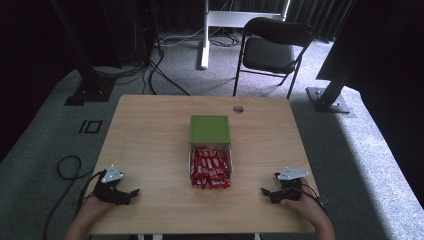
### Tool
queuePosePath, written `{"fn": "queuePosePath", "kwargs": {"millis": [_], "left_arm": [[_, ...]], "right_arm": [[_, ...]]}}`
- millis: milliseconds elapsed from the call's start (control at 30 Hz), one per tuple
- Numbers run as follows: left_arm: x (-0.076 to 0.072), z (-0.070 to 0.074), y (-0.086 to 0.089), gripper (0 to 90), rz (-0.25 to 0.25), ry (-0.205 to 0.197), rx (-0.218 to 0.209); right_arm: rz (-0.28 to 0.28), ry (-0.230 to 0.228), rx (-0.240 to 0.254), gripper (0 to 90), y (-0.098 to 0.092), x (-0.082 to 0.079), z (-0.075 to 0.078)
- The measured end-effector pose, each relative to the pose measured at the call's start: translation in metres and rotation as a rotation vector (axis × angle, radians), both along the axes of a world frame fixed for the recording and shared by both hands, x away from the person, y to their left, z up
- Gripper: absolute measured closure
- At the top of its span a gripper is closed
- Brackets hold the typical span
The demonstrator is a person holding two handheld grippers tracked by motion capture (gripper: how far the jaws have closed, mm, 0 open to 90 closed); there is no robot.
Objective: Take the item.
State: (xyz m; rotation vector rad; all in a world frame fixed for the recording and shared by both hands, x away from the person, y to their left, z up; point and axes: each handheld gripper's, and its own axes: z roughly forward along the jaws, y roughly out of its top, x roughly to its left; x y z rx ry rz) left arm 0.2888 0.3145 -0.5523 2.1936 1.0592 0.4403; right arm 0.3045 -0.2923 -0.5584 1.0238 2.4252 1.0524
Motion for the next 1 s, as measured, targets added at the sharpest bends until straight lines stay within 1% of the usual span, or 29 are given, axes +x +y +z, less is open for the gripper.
{"fn": "queuePosePath", "kwargs": {"millis": [267,367,800,1000], "left_arm": [[0.0000,0.0000,-0.0001,1.5,0.002,0.000,-0.002],[0.0000,0.0000,-0.0001,1.5,0.001,0.001,-0.001],[-0.0001,0.0000,-0.0001,1.5,0.002,0.001,-0.001],[0.0001,0.0000,0.0000,1.5,0.000,0.000,0.000]], "right_arm": [[0.000,0.000,0.000,12.4,0.0000,0.0000,0.0000],[-0.016,0.001,0.001,12.4,0.0014,-0.0006,0.0001],[-0.016,0.001,0.001,12.4,0.0015,-0.0006,0.0001],[-0.039,-0.002,0.003,13.7,0.0031,-0.0003,0.0004]]}}
